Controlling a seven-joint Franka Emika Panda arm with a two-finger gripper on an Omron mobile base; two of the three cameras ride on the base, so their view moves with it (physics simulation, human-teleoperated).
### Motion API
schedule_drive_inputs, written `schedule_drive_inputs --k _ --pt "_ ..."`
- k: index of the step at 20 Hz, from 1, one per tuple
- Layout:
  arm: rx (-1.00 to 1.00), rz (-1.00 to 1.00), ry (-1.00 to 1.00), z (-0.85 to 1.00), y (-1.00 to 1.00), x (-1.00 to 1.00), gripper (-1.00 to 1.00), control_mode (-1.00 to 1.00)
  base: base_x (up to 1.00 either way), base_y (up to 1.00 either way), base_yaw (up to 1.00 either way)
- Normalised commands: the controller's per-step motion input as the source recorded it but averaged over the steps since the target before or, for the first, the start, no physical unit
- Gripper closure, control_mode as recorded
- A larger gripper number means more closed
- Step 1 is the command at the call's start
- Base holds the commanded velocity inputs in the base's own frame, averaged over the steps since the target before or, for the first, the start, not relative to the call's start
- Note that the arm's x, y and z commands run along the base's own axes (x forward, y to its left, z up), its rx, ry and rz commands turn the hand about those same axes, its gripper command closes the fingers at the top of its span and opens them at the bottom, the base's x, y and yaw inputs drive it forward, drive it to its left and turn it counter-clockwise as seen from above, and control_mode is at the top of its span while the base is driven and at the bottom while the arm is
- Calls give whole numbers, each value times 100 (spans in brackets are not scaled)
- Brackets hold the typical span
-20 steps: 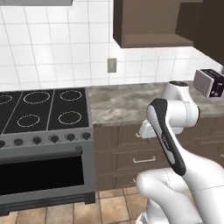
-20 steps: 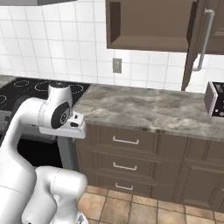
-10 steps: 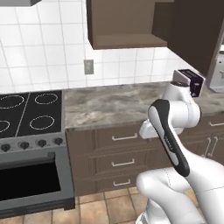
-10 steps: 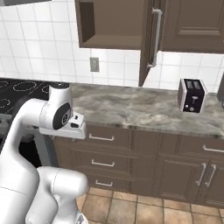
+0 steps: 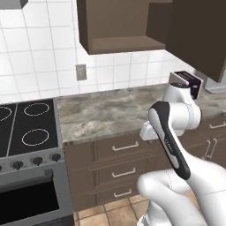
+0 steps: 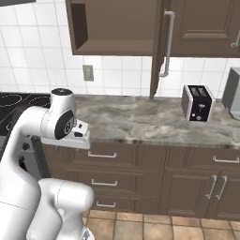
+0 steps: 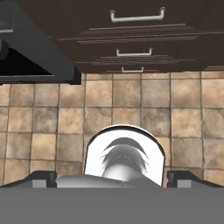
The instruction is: Open the cabinet. Pick the dish brush and place it next to the sink. Then close the cabinet.
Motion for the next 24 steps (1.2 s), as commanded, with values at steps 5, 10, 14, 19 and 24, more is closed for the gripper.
schedule_drive_inputs --k 5,10,14,19,24 --pt "0 0 0 0 0 0 -100 100 71 13 2" --pt "0 0 0 0 0 0 -100 100 43 -14 17" --pt "0 0 0 0 0 0 -100 100 30 0 30" --pt "0 0 0 0 0 0 -100 100 12 -3 30" --pt "0 0 0 0 0 0 -100 100 49 -20 14"
